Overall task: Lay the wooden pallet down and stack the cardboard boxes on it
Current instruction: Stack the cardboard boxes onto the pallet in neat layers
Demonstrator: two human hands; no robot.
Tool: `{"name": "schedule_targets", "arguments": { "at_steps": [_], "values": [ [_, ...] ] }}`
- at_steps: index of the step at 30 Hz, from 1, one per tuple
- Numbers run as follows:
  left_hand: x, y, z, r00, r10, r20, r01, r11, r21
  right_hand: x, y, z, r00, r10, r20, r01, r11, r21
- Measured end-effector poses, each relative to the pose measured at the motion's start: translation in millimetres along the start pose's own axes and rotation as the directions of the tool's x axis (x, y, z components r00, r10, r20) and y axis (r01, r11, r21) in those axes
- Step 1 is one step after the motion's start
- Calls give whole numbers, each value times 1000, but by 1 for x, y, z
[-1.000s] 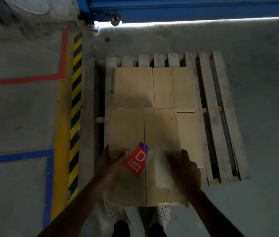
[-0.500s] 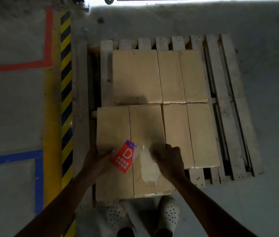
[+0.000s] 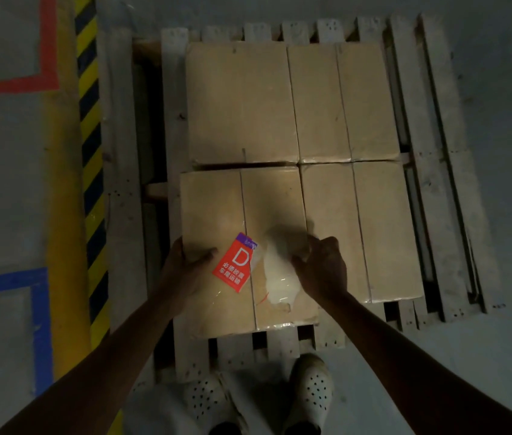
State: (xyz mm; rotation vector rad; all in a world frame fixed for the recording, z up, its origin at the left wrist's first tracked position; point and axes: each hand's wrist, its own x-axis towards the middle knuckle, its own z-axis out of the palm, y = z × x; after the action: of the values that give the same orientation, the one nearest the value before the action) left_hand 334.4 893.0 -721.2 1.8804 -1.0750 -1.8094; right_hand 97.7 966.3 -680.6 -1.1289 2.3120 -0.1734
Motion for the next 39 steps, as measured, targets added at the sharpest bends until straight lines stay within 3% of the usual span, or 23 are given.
{"name": "schedule_targets", "arguments": {
  "at_steps": [8, 17, 28, 32, 35, 37, 39],
  "values": [
    [17, -7, 8, 998, 55, 7, -55, 997, -45, 16, 8, 14, 999, -20, -28, 19, 999, -33],
    [36, -10, 17, 994, 103, -32, -102, 995, 14, 26, 10, 25, 996, -23, -92, 20, 999, -35],
    [41, -14, 17, 993, 114, -7, -115, 993, -29, 26, 25, 34, 977, -147, -153, 132, 986, -105],
    [42, -15, 18, 987, 159, -10, -159, 987, 17, 28, 35, 39, 944, -238, -228, 189, 957, -218],
    [39, -16, 17, 980, 200, 18, -200, 979, 23, 29, 37, 41, 922, -330, -200, 250, 906, -342],
    [34, -15, 21, 969, 247, -8, -245, 965, 98, 34, 36, 45, 920, -358, -161, 281, 887, -366],
    [27, -14, 26, 923, 381, -59, -354, 898, 261, 39, 32, 51, 938, -324, -126, 263, 898, -353]
  ]
}}
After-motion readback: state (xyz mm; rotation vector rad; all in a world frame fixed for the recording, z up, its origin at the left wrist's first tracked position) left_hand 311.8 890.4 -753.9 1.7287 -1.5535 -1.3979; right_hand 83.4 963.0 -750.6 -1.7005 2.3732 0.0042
